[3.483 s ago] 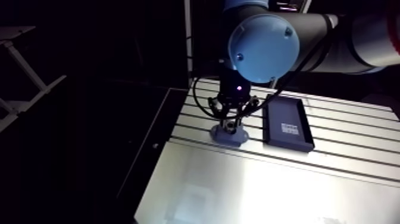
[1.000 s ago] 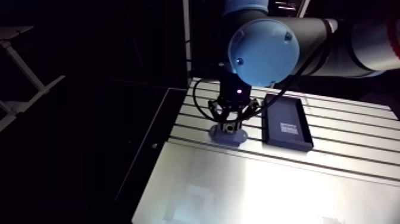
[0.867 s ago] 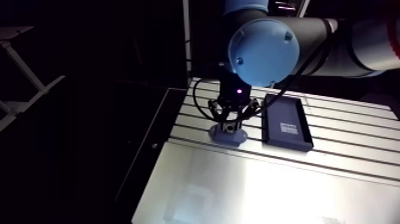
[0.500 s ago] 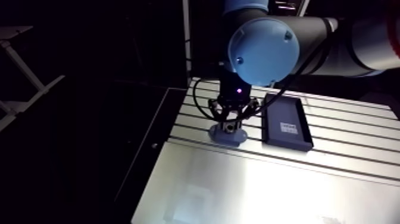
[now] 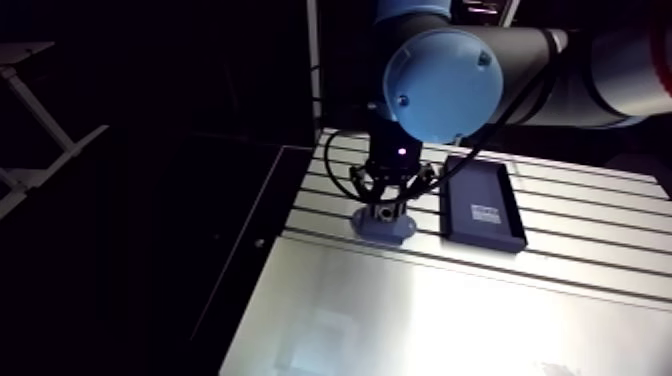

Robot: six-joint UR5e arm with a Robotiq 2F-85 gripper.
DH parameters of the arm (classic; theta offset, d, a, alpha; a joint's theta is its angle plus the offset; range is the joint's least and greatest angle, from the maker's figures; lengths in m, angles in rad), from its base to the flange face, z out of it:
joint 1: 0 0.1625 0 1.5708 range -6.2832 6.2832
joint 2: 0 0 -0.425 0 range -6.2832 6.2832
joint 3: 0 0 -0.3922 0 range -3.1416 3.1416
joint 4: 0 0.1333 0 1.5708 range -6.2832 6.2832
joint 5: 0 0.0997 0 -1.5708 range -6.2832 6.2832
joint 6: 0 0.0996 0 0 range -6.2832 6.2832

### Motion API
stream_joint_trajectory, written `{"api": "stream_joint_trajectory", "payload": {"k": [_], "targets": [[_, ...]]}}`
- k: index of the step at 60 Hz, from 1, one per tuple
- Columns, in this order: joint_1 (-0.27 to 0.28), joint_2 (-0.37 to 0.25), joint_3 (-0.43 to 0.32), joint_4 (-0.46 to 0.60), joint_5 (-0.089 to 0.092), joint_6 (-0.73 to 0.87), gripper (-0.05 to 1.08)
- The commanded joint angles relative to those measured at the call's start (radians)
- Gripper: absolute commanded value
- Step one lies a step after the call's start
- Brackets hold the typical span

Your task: Pick up the bearing and press it into the housing until flush.

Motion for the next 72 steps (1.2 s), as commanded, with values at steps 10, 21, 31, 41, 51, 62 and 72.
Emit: {"api": "stream_joint_trajectory", "payload": {"k": [10, 21, 31, 41, 51, 62, 72], "targets": [[0.0, 0.0, 0.001, 0.0, 0.0, 0.0, 0.57], [0.0, 0.0, 0.0, 0.0, -0.002, -0.001, 0.01], [-0.002, -0.007, -0.006, 0.001, -0.002, 0.0, 0.01], [0.0, -0.019, -0.023, 0.006, 0.0, 0.002, 0.01], [0.004, -0.049, -0.046, 0.04, 0.0, 0.003, 0.01], [0.005, -0.06, -0.057, 0.066, 0.001, 0.015, 0.57], [0.0, -0.06, -0.054, 0.078, 0.0, 0.019, 0.84]]}}
